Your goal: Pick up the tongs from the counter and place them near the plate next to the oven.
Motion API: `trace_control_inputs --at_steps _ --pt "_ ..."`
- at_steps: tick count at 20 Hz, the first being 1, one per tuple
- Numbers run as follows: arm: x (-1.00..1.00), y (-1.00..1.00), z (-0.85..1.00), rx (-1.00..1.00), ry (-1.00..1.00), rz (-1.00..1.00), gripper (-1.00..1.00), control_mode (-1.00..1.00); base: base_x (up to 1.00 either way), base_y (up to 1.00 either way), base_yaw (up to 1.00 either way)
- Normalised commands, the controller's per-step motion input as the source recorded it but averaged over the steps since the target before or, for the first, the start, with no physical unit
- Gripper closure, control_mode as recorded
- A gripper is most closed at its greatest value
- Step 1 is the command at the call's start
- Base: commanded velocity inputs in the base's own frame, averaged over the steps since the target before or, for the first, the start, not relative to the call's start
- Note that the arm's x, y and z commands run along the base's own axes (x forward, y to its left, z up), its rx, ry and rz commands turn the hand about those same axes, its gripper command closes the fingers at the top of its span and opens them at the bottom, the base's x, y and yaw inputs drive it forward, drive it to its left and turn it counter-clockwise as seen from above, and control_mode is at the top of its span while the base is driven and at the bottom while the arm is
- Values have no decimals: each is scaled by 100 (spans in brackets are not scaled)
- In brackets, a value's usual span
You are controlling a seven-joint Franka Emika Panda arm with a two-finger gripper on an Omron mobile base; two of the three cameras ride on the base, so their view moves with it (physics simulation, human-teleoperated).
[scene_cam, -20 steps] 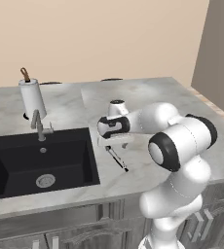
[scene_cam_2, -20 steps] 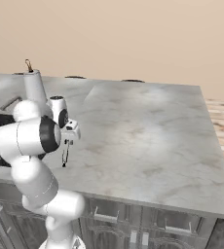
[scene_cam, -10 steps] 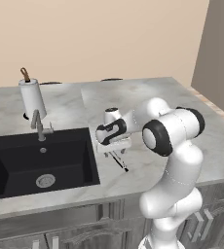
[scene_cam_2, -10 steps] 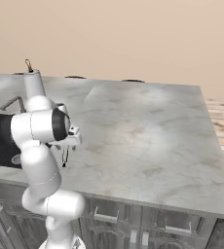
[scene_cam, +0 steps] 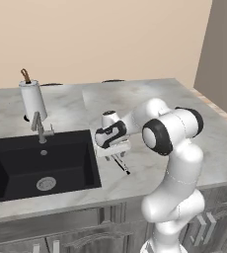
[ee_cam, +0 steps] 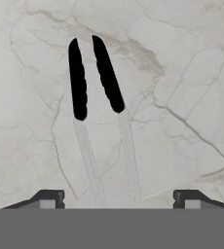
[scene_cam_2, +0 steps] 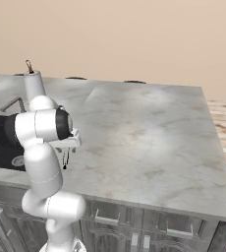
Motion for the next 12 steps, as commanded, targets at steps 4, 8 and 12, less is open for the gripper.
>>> trace_control_inputs --at_steps 4,8,12 --pt "0 -4 -34 0 0 0 100 -100 0 0 0" --pt "0 -17 -25 0 4 0 100 -100 0 0 0" --pt "0 -24 -8 4 5 0 100 -100 0 0 0"
